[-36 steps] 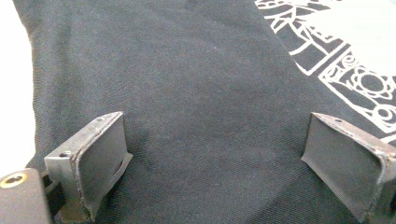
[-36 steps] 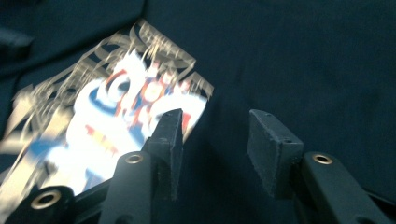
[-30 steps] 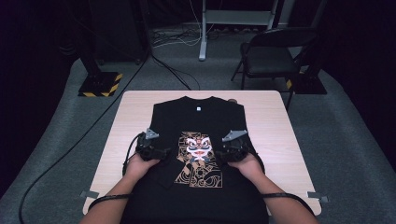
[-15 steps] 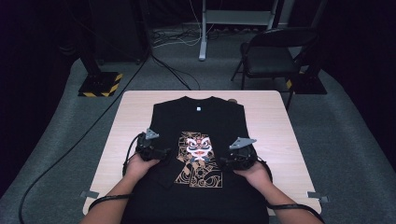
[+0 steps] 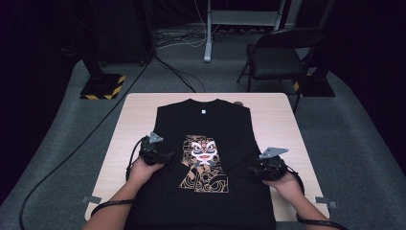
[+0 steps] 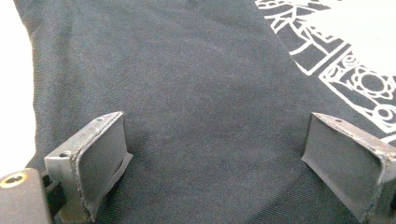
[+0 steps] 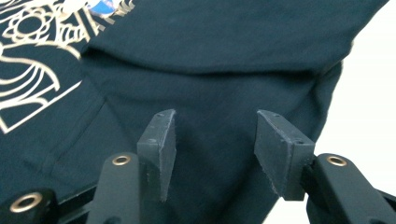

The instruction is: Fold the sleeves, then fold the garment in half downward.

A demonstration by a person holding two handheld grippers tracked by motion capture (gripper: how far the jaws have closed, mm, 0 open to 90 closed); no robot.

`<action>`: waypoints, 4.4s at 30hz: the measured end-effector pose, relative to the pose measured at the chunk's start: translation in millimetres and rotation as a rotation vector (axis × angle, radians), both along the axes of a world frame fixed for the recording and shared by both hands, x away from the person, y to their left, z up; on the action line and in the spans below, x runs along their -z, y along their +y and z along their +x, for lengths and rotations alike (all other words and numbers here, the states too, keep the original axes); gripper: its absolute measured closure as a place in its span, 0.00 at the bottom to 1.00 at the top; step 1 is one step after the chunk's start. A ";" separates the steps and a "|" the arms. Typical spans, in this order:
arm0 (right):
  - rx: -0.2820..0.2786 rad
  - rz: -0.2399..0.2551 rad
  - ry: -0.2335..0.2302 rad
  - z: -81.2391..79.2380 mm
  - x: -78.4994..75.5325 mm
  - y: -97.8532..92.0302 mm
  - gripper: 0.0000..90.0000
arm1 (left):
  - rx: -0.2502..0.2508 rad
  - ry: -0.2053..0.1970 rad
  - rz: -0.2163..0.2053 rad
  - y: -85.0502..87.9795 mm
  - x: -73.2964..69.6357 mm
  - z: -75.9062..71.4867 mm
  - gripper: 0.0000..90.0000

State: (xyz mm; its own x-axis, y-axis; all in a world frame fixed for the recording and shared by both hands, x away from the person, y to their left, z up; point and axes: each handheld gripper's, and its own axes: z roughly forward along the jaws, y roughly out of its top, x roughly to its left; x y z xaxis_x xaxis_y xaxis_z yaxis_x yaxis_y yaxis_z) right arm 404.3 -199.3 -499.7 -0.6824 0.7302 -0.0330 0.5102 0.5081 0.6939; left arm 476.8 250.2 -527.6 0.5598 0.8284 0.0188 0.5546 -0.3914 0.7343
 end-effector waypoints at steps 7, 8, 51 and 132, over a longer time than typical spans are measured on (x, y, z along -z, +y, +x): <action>-0.014 0.023 0.045 -7.3 13.7 -2.2 0.55 | 0.000 0.000 0.000 0.0 0.0 0.0 0.08; -0.008 0.027 0.050 -7.2 13.6 -3.0 0.55 | 0.000 0.000 0.000 0.0 0.0 0.0 0.08; 0.013 0.050 0.017 43.4 -3.5 40.4 0.45 | -0.001 0.002 -0.002 0.5 -0.2 -0.1 0.08; 0.151 -0.015 0.047 120.4 10.6 82.0 0.40 | -0.004 0.051 0.038 2.3 -5.8 -6.8 0.11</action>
State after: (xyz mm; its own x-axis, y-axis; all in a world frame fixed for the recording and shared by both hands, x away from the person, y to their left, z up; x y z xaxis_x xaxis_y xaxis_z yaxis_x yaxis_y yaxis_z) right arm 524.7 -117.3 -510.3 -0.5661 0.8242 -0.0146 0.6135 0.4331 0.6603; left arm 470.0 252.5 -521.9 0.5573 0.8301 0.0219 0.5927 -0.4161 0.6896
